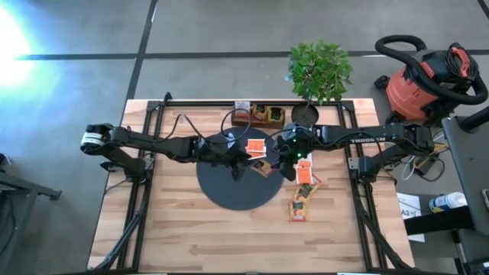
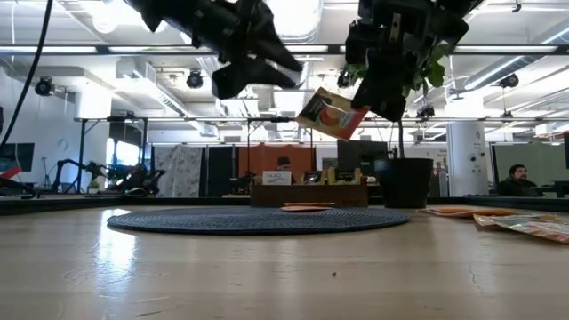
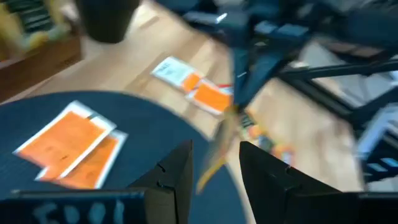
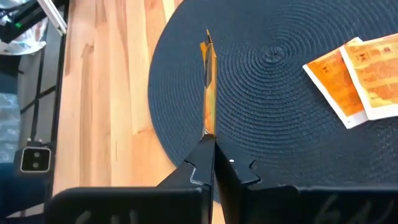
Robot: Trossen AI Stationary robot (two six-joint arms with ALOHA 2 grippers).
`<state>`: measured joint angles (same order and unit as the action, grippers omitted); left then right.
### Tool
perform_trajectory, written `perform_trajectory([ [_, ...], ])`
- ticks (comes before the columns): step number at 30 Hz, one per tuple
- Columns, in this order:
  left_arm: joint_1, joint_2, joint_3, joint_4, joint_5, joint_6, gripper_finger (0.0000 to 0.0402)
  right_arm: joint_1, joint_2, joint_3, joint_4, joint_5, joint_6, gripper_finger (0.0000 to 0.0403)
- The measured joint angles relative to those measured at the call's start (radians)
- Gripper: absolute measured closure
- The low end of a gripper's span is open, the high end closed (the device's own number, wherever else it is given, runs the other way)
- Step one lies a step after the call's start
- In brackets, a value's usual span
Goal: Pick & Place Tea
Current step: Put the orange tea bag into the middle section of the brown wooden organizer
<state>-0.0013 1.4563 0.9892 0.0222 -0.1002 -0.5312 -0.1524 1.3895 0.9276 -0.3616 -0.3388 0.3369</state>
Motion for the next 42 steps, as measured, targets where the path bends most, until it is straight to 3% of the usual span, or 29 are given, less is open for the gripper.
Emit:
perform_trajectory([
  [7, -0.002, 0.0, 0.04, -0.004, 0.005, -0.066, 0.0275, 0.0, -0.02, 0.0, -0.007, -0.002, -0.023, 0.0394],
  [12, 0.004, 0.0, 0.039, -0.018, -0.099, -0.21, 0.0275, 0.0, -0.023, 0.0, -0.009, -0.001, -0.03, 0.0394],
  [18, 0.007, 0.0, 0.039, 0.05, -0.099, -0.455, 0.0275, 0.0, -0.022, 0.0, -0.009, -0.001, -0.049, 0.0394],
  [24, 0.007, -0.001, 0.039, 0.127, -0.1, -0.489, 0.0266, 0.0, -0.022, 0.0, -0.01, -0.001, -0.057, 0.0394],
  [29, 0.007, -0.002, 0.038, 0.031, -0.051, -0.39, 0.0225, 0.0, -0.029, 0.0, -0.026, -0.014, -0.072, 0.0394],
  [35, -0.014, -0.001, 0.037, -0.006, -0.01, -0.013, 0.0205, -0.001, -0.053, 0.0, -0.032, -0.063, -0.095, 0.0394],
  [42, -0.005, 0.021, 0.037, 0.01, 0.066, 0.09, 0.0205, -0.001, -0.06, 0.0, -0.039, -0.082, -0.106, 0.0394],
])
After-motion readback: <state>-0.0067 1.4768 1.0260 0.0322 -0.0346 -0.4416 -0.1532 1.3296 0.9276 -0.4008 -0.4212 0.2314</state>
